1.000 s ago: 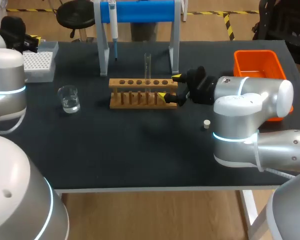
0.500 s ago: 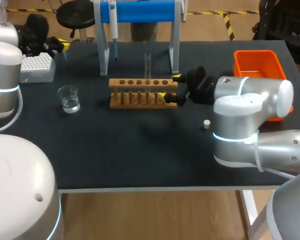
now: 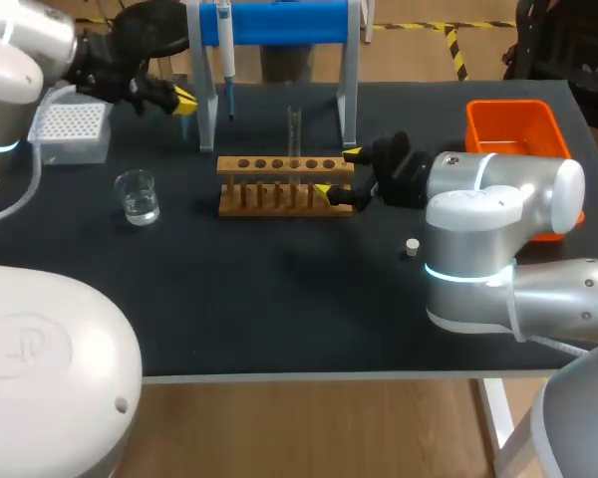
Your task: Invert the test tube, pick up the pipette, mount the tip to pipette, aspirate from beaker and dispense into the tube, eject the tip, return the pipette, and cap with the stopper.
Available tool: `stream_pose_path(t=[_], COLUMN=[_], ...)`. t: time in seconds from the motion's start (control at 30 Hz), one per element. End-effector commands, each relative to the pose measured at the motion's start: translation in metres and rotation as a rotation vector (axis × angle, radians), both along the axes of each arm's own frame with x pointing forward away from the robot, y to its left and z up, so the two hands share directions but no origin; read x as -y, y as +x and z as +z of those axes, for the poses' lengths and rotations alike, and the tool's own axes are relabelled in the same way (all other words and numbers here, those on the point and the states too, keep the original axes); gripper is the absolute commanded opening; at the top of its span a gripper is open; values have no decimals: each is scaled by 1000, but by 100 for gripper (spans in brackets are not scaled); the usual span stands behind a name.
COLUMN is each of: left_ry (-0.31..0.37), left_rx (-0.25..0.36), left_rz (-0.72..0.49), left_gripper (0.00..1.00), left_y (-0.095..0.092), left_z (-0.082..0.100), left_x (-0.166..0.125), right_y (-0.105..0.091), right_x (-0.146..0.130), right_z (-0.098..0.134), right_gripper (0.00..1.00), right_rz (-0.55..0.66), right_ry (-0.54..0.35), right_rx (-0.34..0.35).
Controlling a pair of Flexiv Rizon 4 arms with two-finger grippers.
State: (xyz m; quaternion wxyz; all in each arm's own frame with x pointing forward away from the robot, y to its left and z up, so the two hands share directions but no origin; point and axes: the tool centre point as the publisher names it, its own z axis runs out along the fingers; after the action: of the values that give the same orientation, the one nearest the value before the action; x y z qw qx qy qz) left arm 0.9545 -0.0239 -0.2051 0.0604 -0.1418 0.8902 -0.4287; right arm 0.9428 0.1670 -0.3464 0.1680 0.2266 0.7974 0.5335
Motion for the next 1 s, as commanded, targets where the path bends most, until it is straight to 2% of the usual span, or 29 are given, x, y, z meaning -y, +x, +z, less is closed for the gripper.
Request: stream_pose_path(t=[0.03,0.3,0.47,0.53,0.6,0.63,1.0], left_ry=[12,-24,-75,-102,-100,-127,-153], left_rx=[-8,15,24,27,27,30,23], left_rz=[-22,-13,1,-8,-5,-3,-18], left_gripper=[0,0,0,0,0,0,0], left_y=[-5,-26,-36,-38,-38,-38,-42], left_z=[7,21,27,29,31,31,34], left_x=[23,52,69,76,82,84,109], right_y=[-1,-1,-1,-1,-1,-1,-1], right_x=[0,0,0,0,0,0,0], right_z=[0,0,0,0,0,0,0], right_gripper=[100,100,100,100,100,100,100], right_rz=[-1,-1,-1,-1,-1,-1,-1], right_ry=[0,0,0,0,0,0,0], right_rx=[1,1,1,1,1,1,1])
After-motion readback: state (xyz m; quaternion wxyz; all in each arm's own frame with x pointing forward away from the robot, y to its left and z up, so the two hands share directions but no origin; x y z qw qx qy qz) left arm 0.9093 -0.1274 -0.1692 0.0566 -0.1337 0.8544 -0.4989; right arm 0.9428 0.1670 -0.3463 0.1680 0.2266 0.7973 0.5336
